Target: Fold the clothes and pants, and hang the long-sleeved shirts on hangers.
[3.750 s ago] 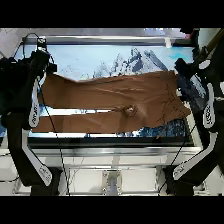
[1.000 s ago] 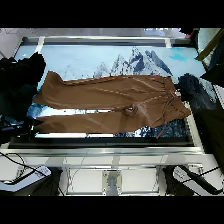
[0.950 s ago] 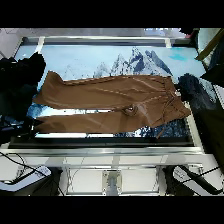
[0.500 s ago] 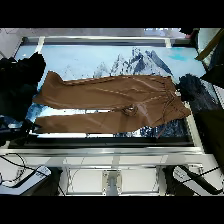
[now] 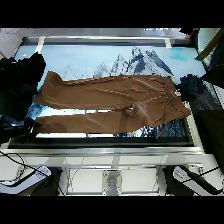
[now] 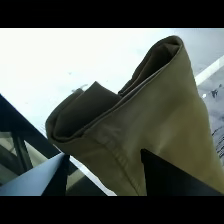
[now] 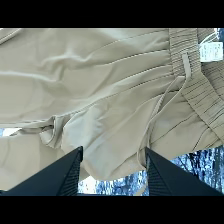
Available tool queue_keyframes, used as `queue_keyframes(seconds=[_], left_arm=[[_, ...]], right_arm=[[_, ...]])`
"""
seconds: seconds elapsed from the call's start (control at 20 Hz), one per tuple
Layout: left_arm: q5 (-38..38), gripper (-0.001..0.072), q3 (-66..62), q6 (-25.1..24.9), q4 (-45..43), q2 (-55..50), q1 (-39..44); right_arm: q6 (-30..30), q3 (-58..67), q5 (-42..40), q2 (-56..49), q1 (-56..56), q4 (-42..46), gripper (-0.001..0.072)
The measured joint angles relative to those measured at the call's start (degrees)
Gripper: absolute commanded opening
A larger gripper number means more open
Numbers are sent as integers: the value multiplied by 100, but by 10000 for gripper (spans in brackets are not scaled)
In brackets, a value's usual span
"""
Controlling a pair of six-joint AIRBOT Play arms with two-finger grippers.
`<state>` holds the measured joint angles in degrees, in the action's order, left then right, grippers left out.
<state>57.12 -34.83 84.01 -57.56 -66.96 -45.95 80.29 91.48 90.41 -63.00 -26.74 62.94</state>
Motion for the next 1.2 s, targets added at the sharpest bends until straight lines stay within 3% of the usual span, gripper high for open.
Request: queue_keyframes(seconds=[0.1, 0.2, 0.25, 0.35, 0.6, 0.75, 1.05, 1.2], left_arm=[[-90, 450, -2, -20, 114, -177, 98], [-173, 236, -7, -24, 179, -280, 149], [-208, 189, -7, -31, 170, -308, 160], [-260, 12, -13, -39, 184, -306, 181], [-273, 11, -164, -44, 203, -66, 195], [-197, 11, -426, -44, 223, 181, 199], [199, 11, -1069, -44, 232, 540, 199], [389, 10, -1344, -44, 247, 645, 201]], right_arm=[[0, 0, 0, 0, 0, 0, 433], [0, 0, 9, 0, 0, 0, 433], [0, 0, 20, 0, 0, 2, 432], [-2, 7, 66, 0, 0, 20, 432], [-166, -31, 201, 164, -7, 509, 433], [-365, -817, 26, 505, -160, 785, 433], [-450, -4354, -1851, 1231, -918, 63, 491], [-468, -5436, -2846, 1189, -1102, -319, 491]])
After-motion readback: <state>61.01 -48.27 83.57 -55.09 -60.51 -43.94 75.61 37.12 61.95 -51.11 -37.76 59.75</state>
